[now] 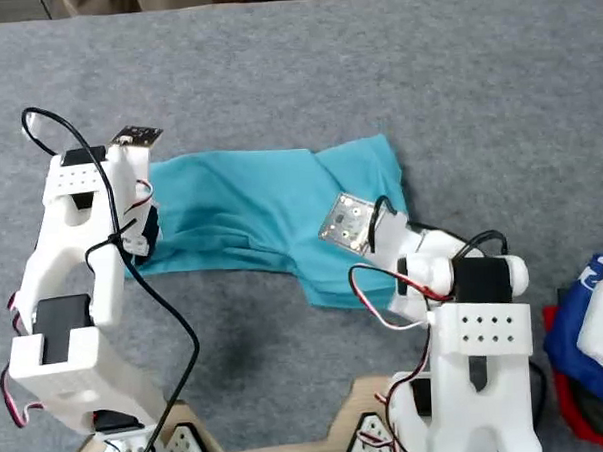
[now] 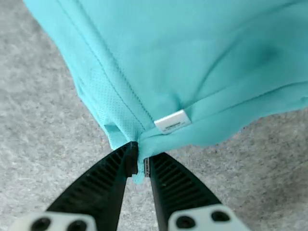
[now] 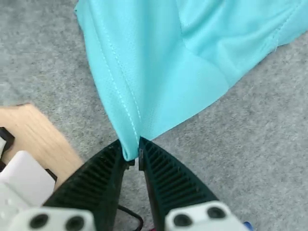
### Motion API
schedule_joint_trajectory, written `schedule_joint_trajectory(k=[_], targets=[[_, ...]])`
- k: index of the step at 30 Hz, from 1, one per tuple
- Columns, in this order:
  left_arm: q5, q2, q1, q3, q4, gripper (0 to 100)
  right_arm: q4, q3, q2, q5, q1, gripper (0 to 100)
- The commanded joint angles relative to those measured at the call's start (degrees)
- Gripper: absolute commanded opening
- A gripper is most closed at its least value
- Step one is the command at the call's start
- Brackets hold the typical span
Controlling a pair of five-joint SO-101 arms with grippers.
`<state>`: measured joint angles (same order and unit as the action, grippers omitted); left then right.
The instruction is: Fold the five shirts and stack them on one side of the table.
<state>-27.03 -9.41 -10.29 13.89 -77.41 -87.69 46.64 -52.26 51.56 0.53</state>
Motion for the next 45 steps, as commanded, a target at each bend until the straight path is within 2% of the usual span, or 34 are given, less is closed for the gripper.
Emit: schedule_joint_trajectory(k=[1,5,12,18,25,27,30,32,36,41,43,45], targets=[[0.09,2.59,-0.62,-0.09,0.88,2,-2.81,-6.99,-1.10,-0.97,0.75,0.5],[0.09,2.59,-0.62,-0.09,2.81,2,-4.31,-8.92,-0.92,-0.62,0.75,0.5],[0.09,2.59,-0.35,-0.09,2.81,2,-2.64,2.15,-1.10,1.41,-0.04,0.5],[-0.18,2.59,-0.53,-0.44,2.81,2,5.45,9.19,-1.01,4.48,-7.08,0.5],[-0.44,2.59,-0.53,-0.62,2.81,2,6.77,12.00,-1.01,9.93,-12.44,0.9],[-3.87,2.59,-0.26,-0.62,2.11,6,5.98,12.00,-1.01,11.08,-12.35,2.9],[-5.10,2.59,-0.53,-1.32,-0.26,23,4.40,11.65,-1.10,13.80,-12.18,12.7],[-5.98,3.03,-0.97,-2.11,-1.93,28,3.87,11.21,-1.10,15.91,-12.18,19.4],[-7.30,3.12,-1.85,-9.41,-9.85,22,3.08,6.46,-1.10,16.09,-12.26,23.1],[-5.63,3.03,-3.08,-26.29,-21.98,17,2.81,-3.65,-0.40,14.95,-11.82,22.9],[-2.02,2.95,-2.64,-31.74,-23.30,11,4.40,-6.20,1.01,11.60,-10.07,17.3],[2.99,2.68,-1.32,-35.25,-23.30,3,4.92,-9.19,3.74,8.70,-7.52,5.5]])
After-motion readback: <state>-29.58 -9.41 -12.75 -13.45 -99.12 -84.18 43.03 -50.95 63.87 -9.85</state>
